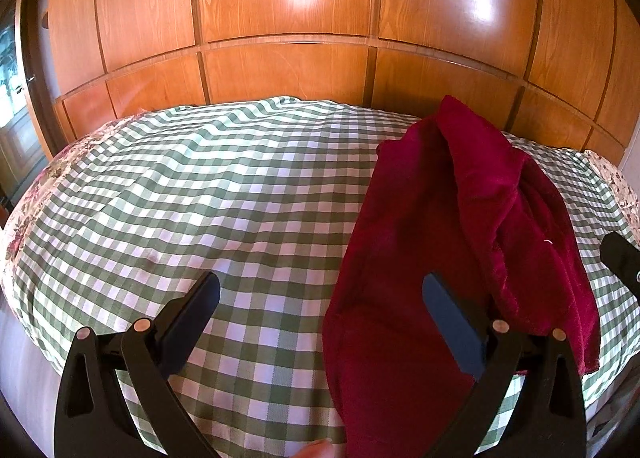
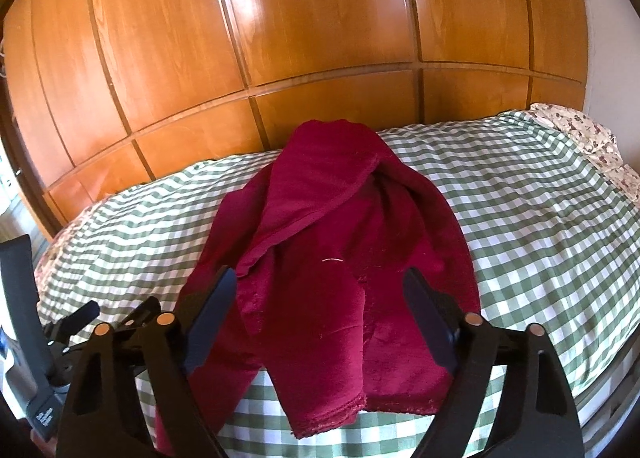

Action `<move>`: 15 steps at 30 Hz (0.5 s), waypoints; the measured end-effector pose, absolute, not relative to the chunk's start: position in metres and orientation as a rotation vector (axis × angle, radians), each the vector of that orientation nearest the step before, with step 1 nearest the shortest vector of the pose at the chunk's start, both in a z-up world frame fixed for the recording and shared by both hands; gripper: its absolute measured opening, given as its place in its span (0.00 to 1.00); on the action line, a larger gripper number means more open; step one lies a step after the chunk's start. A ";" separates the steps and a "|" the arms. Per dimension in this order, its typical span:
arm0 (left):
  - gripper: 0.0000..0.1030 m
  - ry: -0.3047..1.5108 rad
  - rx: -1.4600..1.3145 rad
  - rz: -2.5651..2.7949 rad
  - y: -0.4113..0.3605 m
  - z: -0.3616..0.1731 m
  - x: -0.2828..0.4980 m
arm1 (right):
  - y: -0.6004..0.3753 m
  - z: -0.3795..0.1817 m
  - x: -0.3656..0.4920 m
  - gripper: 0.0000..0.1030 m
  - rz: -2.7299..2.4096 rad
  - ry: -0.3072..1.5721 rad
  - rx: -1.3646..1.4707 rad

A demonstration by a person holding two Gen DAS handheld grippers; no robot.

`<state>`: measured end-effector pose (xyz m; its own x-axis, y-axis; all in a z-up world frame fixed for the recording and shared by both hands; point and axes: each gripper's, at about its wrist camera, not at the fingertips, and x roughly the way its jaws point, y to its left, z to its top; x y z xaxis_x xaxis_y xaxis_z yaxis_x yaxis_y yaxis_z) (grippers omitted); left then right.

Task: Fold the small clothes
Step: 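Move both grippers toward the crumpled dark red sweater on the bed, then grasp the sweater with the left gripper while the right gripper grasps another edge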

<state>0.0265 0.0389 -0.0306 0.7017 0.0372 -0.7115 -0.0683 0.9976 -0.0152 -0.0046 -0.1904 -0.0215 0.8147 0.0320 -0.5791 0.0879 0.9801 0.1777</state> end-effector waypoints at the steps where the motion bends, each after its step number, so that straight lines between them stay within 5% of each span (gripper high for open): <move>1: 0.98 0.792 -0.043 0.057 0.039 -0.031 0.027 | -0.191 -0.022 -0.004 0.76 -0.026 0.622 0.205; 15: 0.98 0.834 -0.138 -0.018 0.053 -0.045 0.033 | -0.193 -0.029 0.015 0.58 0.053 0.684 0.271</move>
